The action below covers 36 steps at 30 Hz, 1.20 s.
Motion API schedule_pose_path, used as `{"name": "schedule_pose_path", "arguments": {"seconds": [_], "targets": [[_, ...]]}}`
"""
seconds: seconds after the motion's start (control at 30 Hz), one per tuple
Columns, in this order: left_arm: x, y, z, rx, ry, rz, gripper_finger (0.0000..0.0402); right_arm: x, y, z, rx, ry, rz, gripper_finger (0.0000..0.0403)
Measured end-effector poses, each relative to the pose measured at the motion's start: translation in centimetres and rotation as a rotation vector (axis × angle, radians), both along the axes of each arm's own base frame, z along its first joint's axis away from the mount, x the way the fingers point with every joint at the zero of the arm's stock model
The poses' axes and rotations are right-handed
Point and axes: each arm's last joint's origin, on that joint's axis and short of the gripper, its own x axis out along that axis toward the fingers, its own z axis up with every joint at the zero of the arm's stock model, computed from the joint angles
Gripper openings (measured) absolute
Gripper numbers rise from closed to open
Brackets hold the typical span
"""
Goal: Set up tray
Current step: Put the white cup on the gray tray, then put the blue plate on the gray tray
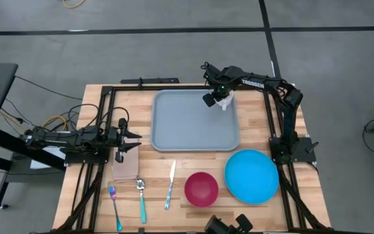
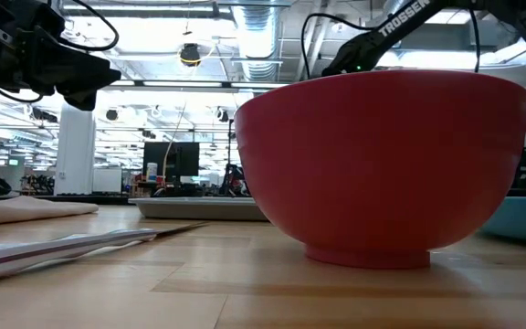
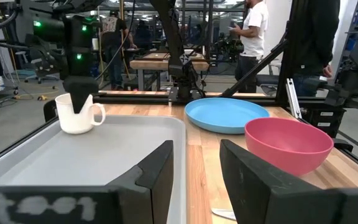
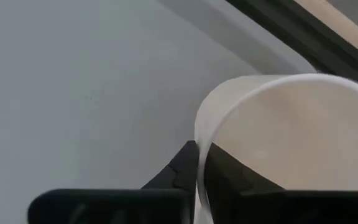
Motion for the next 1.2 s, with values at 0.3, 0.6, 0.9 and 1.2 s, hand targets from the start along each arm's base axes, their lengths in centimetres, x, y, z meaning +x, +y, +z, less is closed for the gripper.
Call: {"name": "schedule_pose_path", "arguments": {"seconds": [0.3, 0.6, 0.9, 1.2], "targets": [[0.0, 0.0, 0.0, 0.000, 0.000, 0.000, 0.0122, 0.0, 0.0, 0.3, -0.013, -0.015, 0.001, 0.0082], [0.0, 0.0, 0.0, 0.000, 0.001, 0.000, 0.0122, -1.1, 1.4, 5.6, -0.180, -0.093, 0.003, 0.0164], [0.0, 0.0, 0.0, 0.000, 0.000, 0.000, 0.0122, -3.5, 12.4, 13.2, -0.106, -0.191, 0.375, 0.0192], [0.0, 0.0, 0.0, 0.000, 0.000, 0.000, 0.0122, -5.9, 23.3, 15.6, -0.014, -0.195, 0.593, 0.0177]]}}
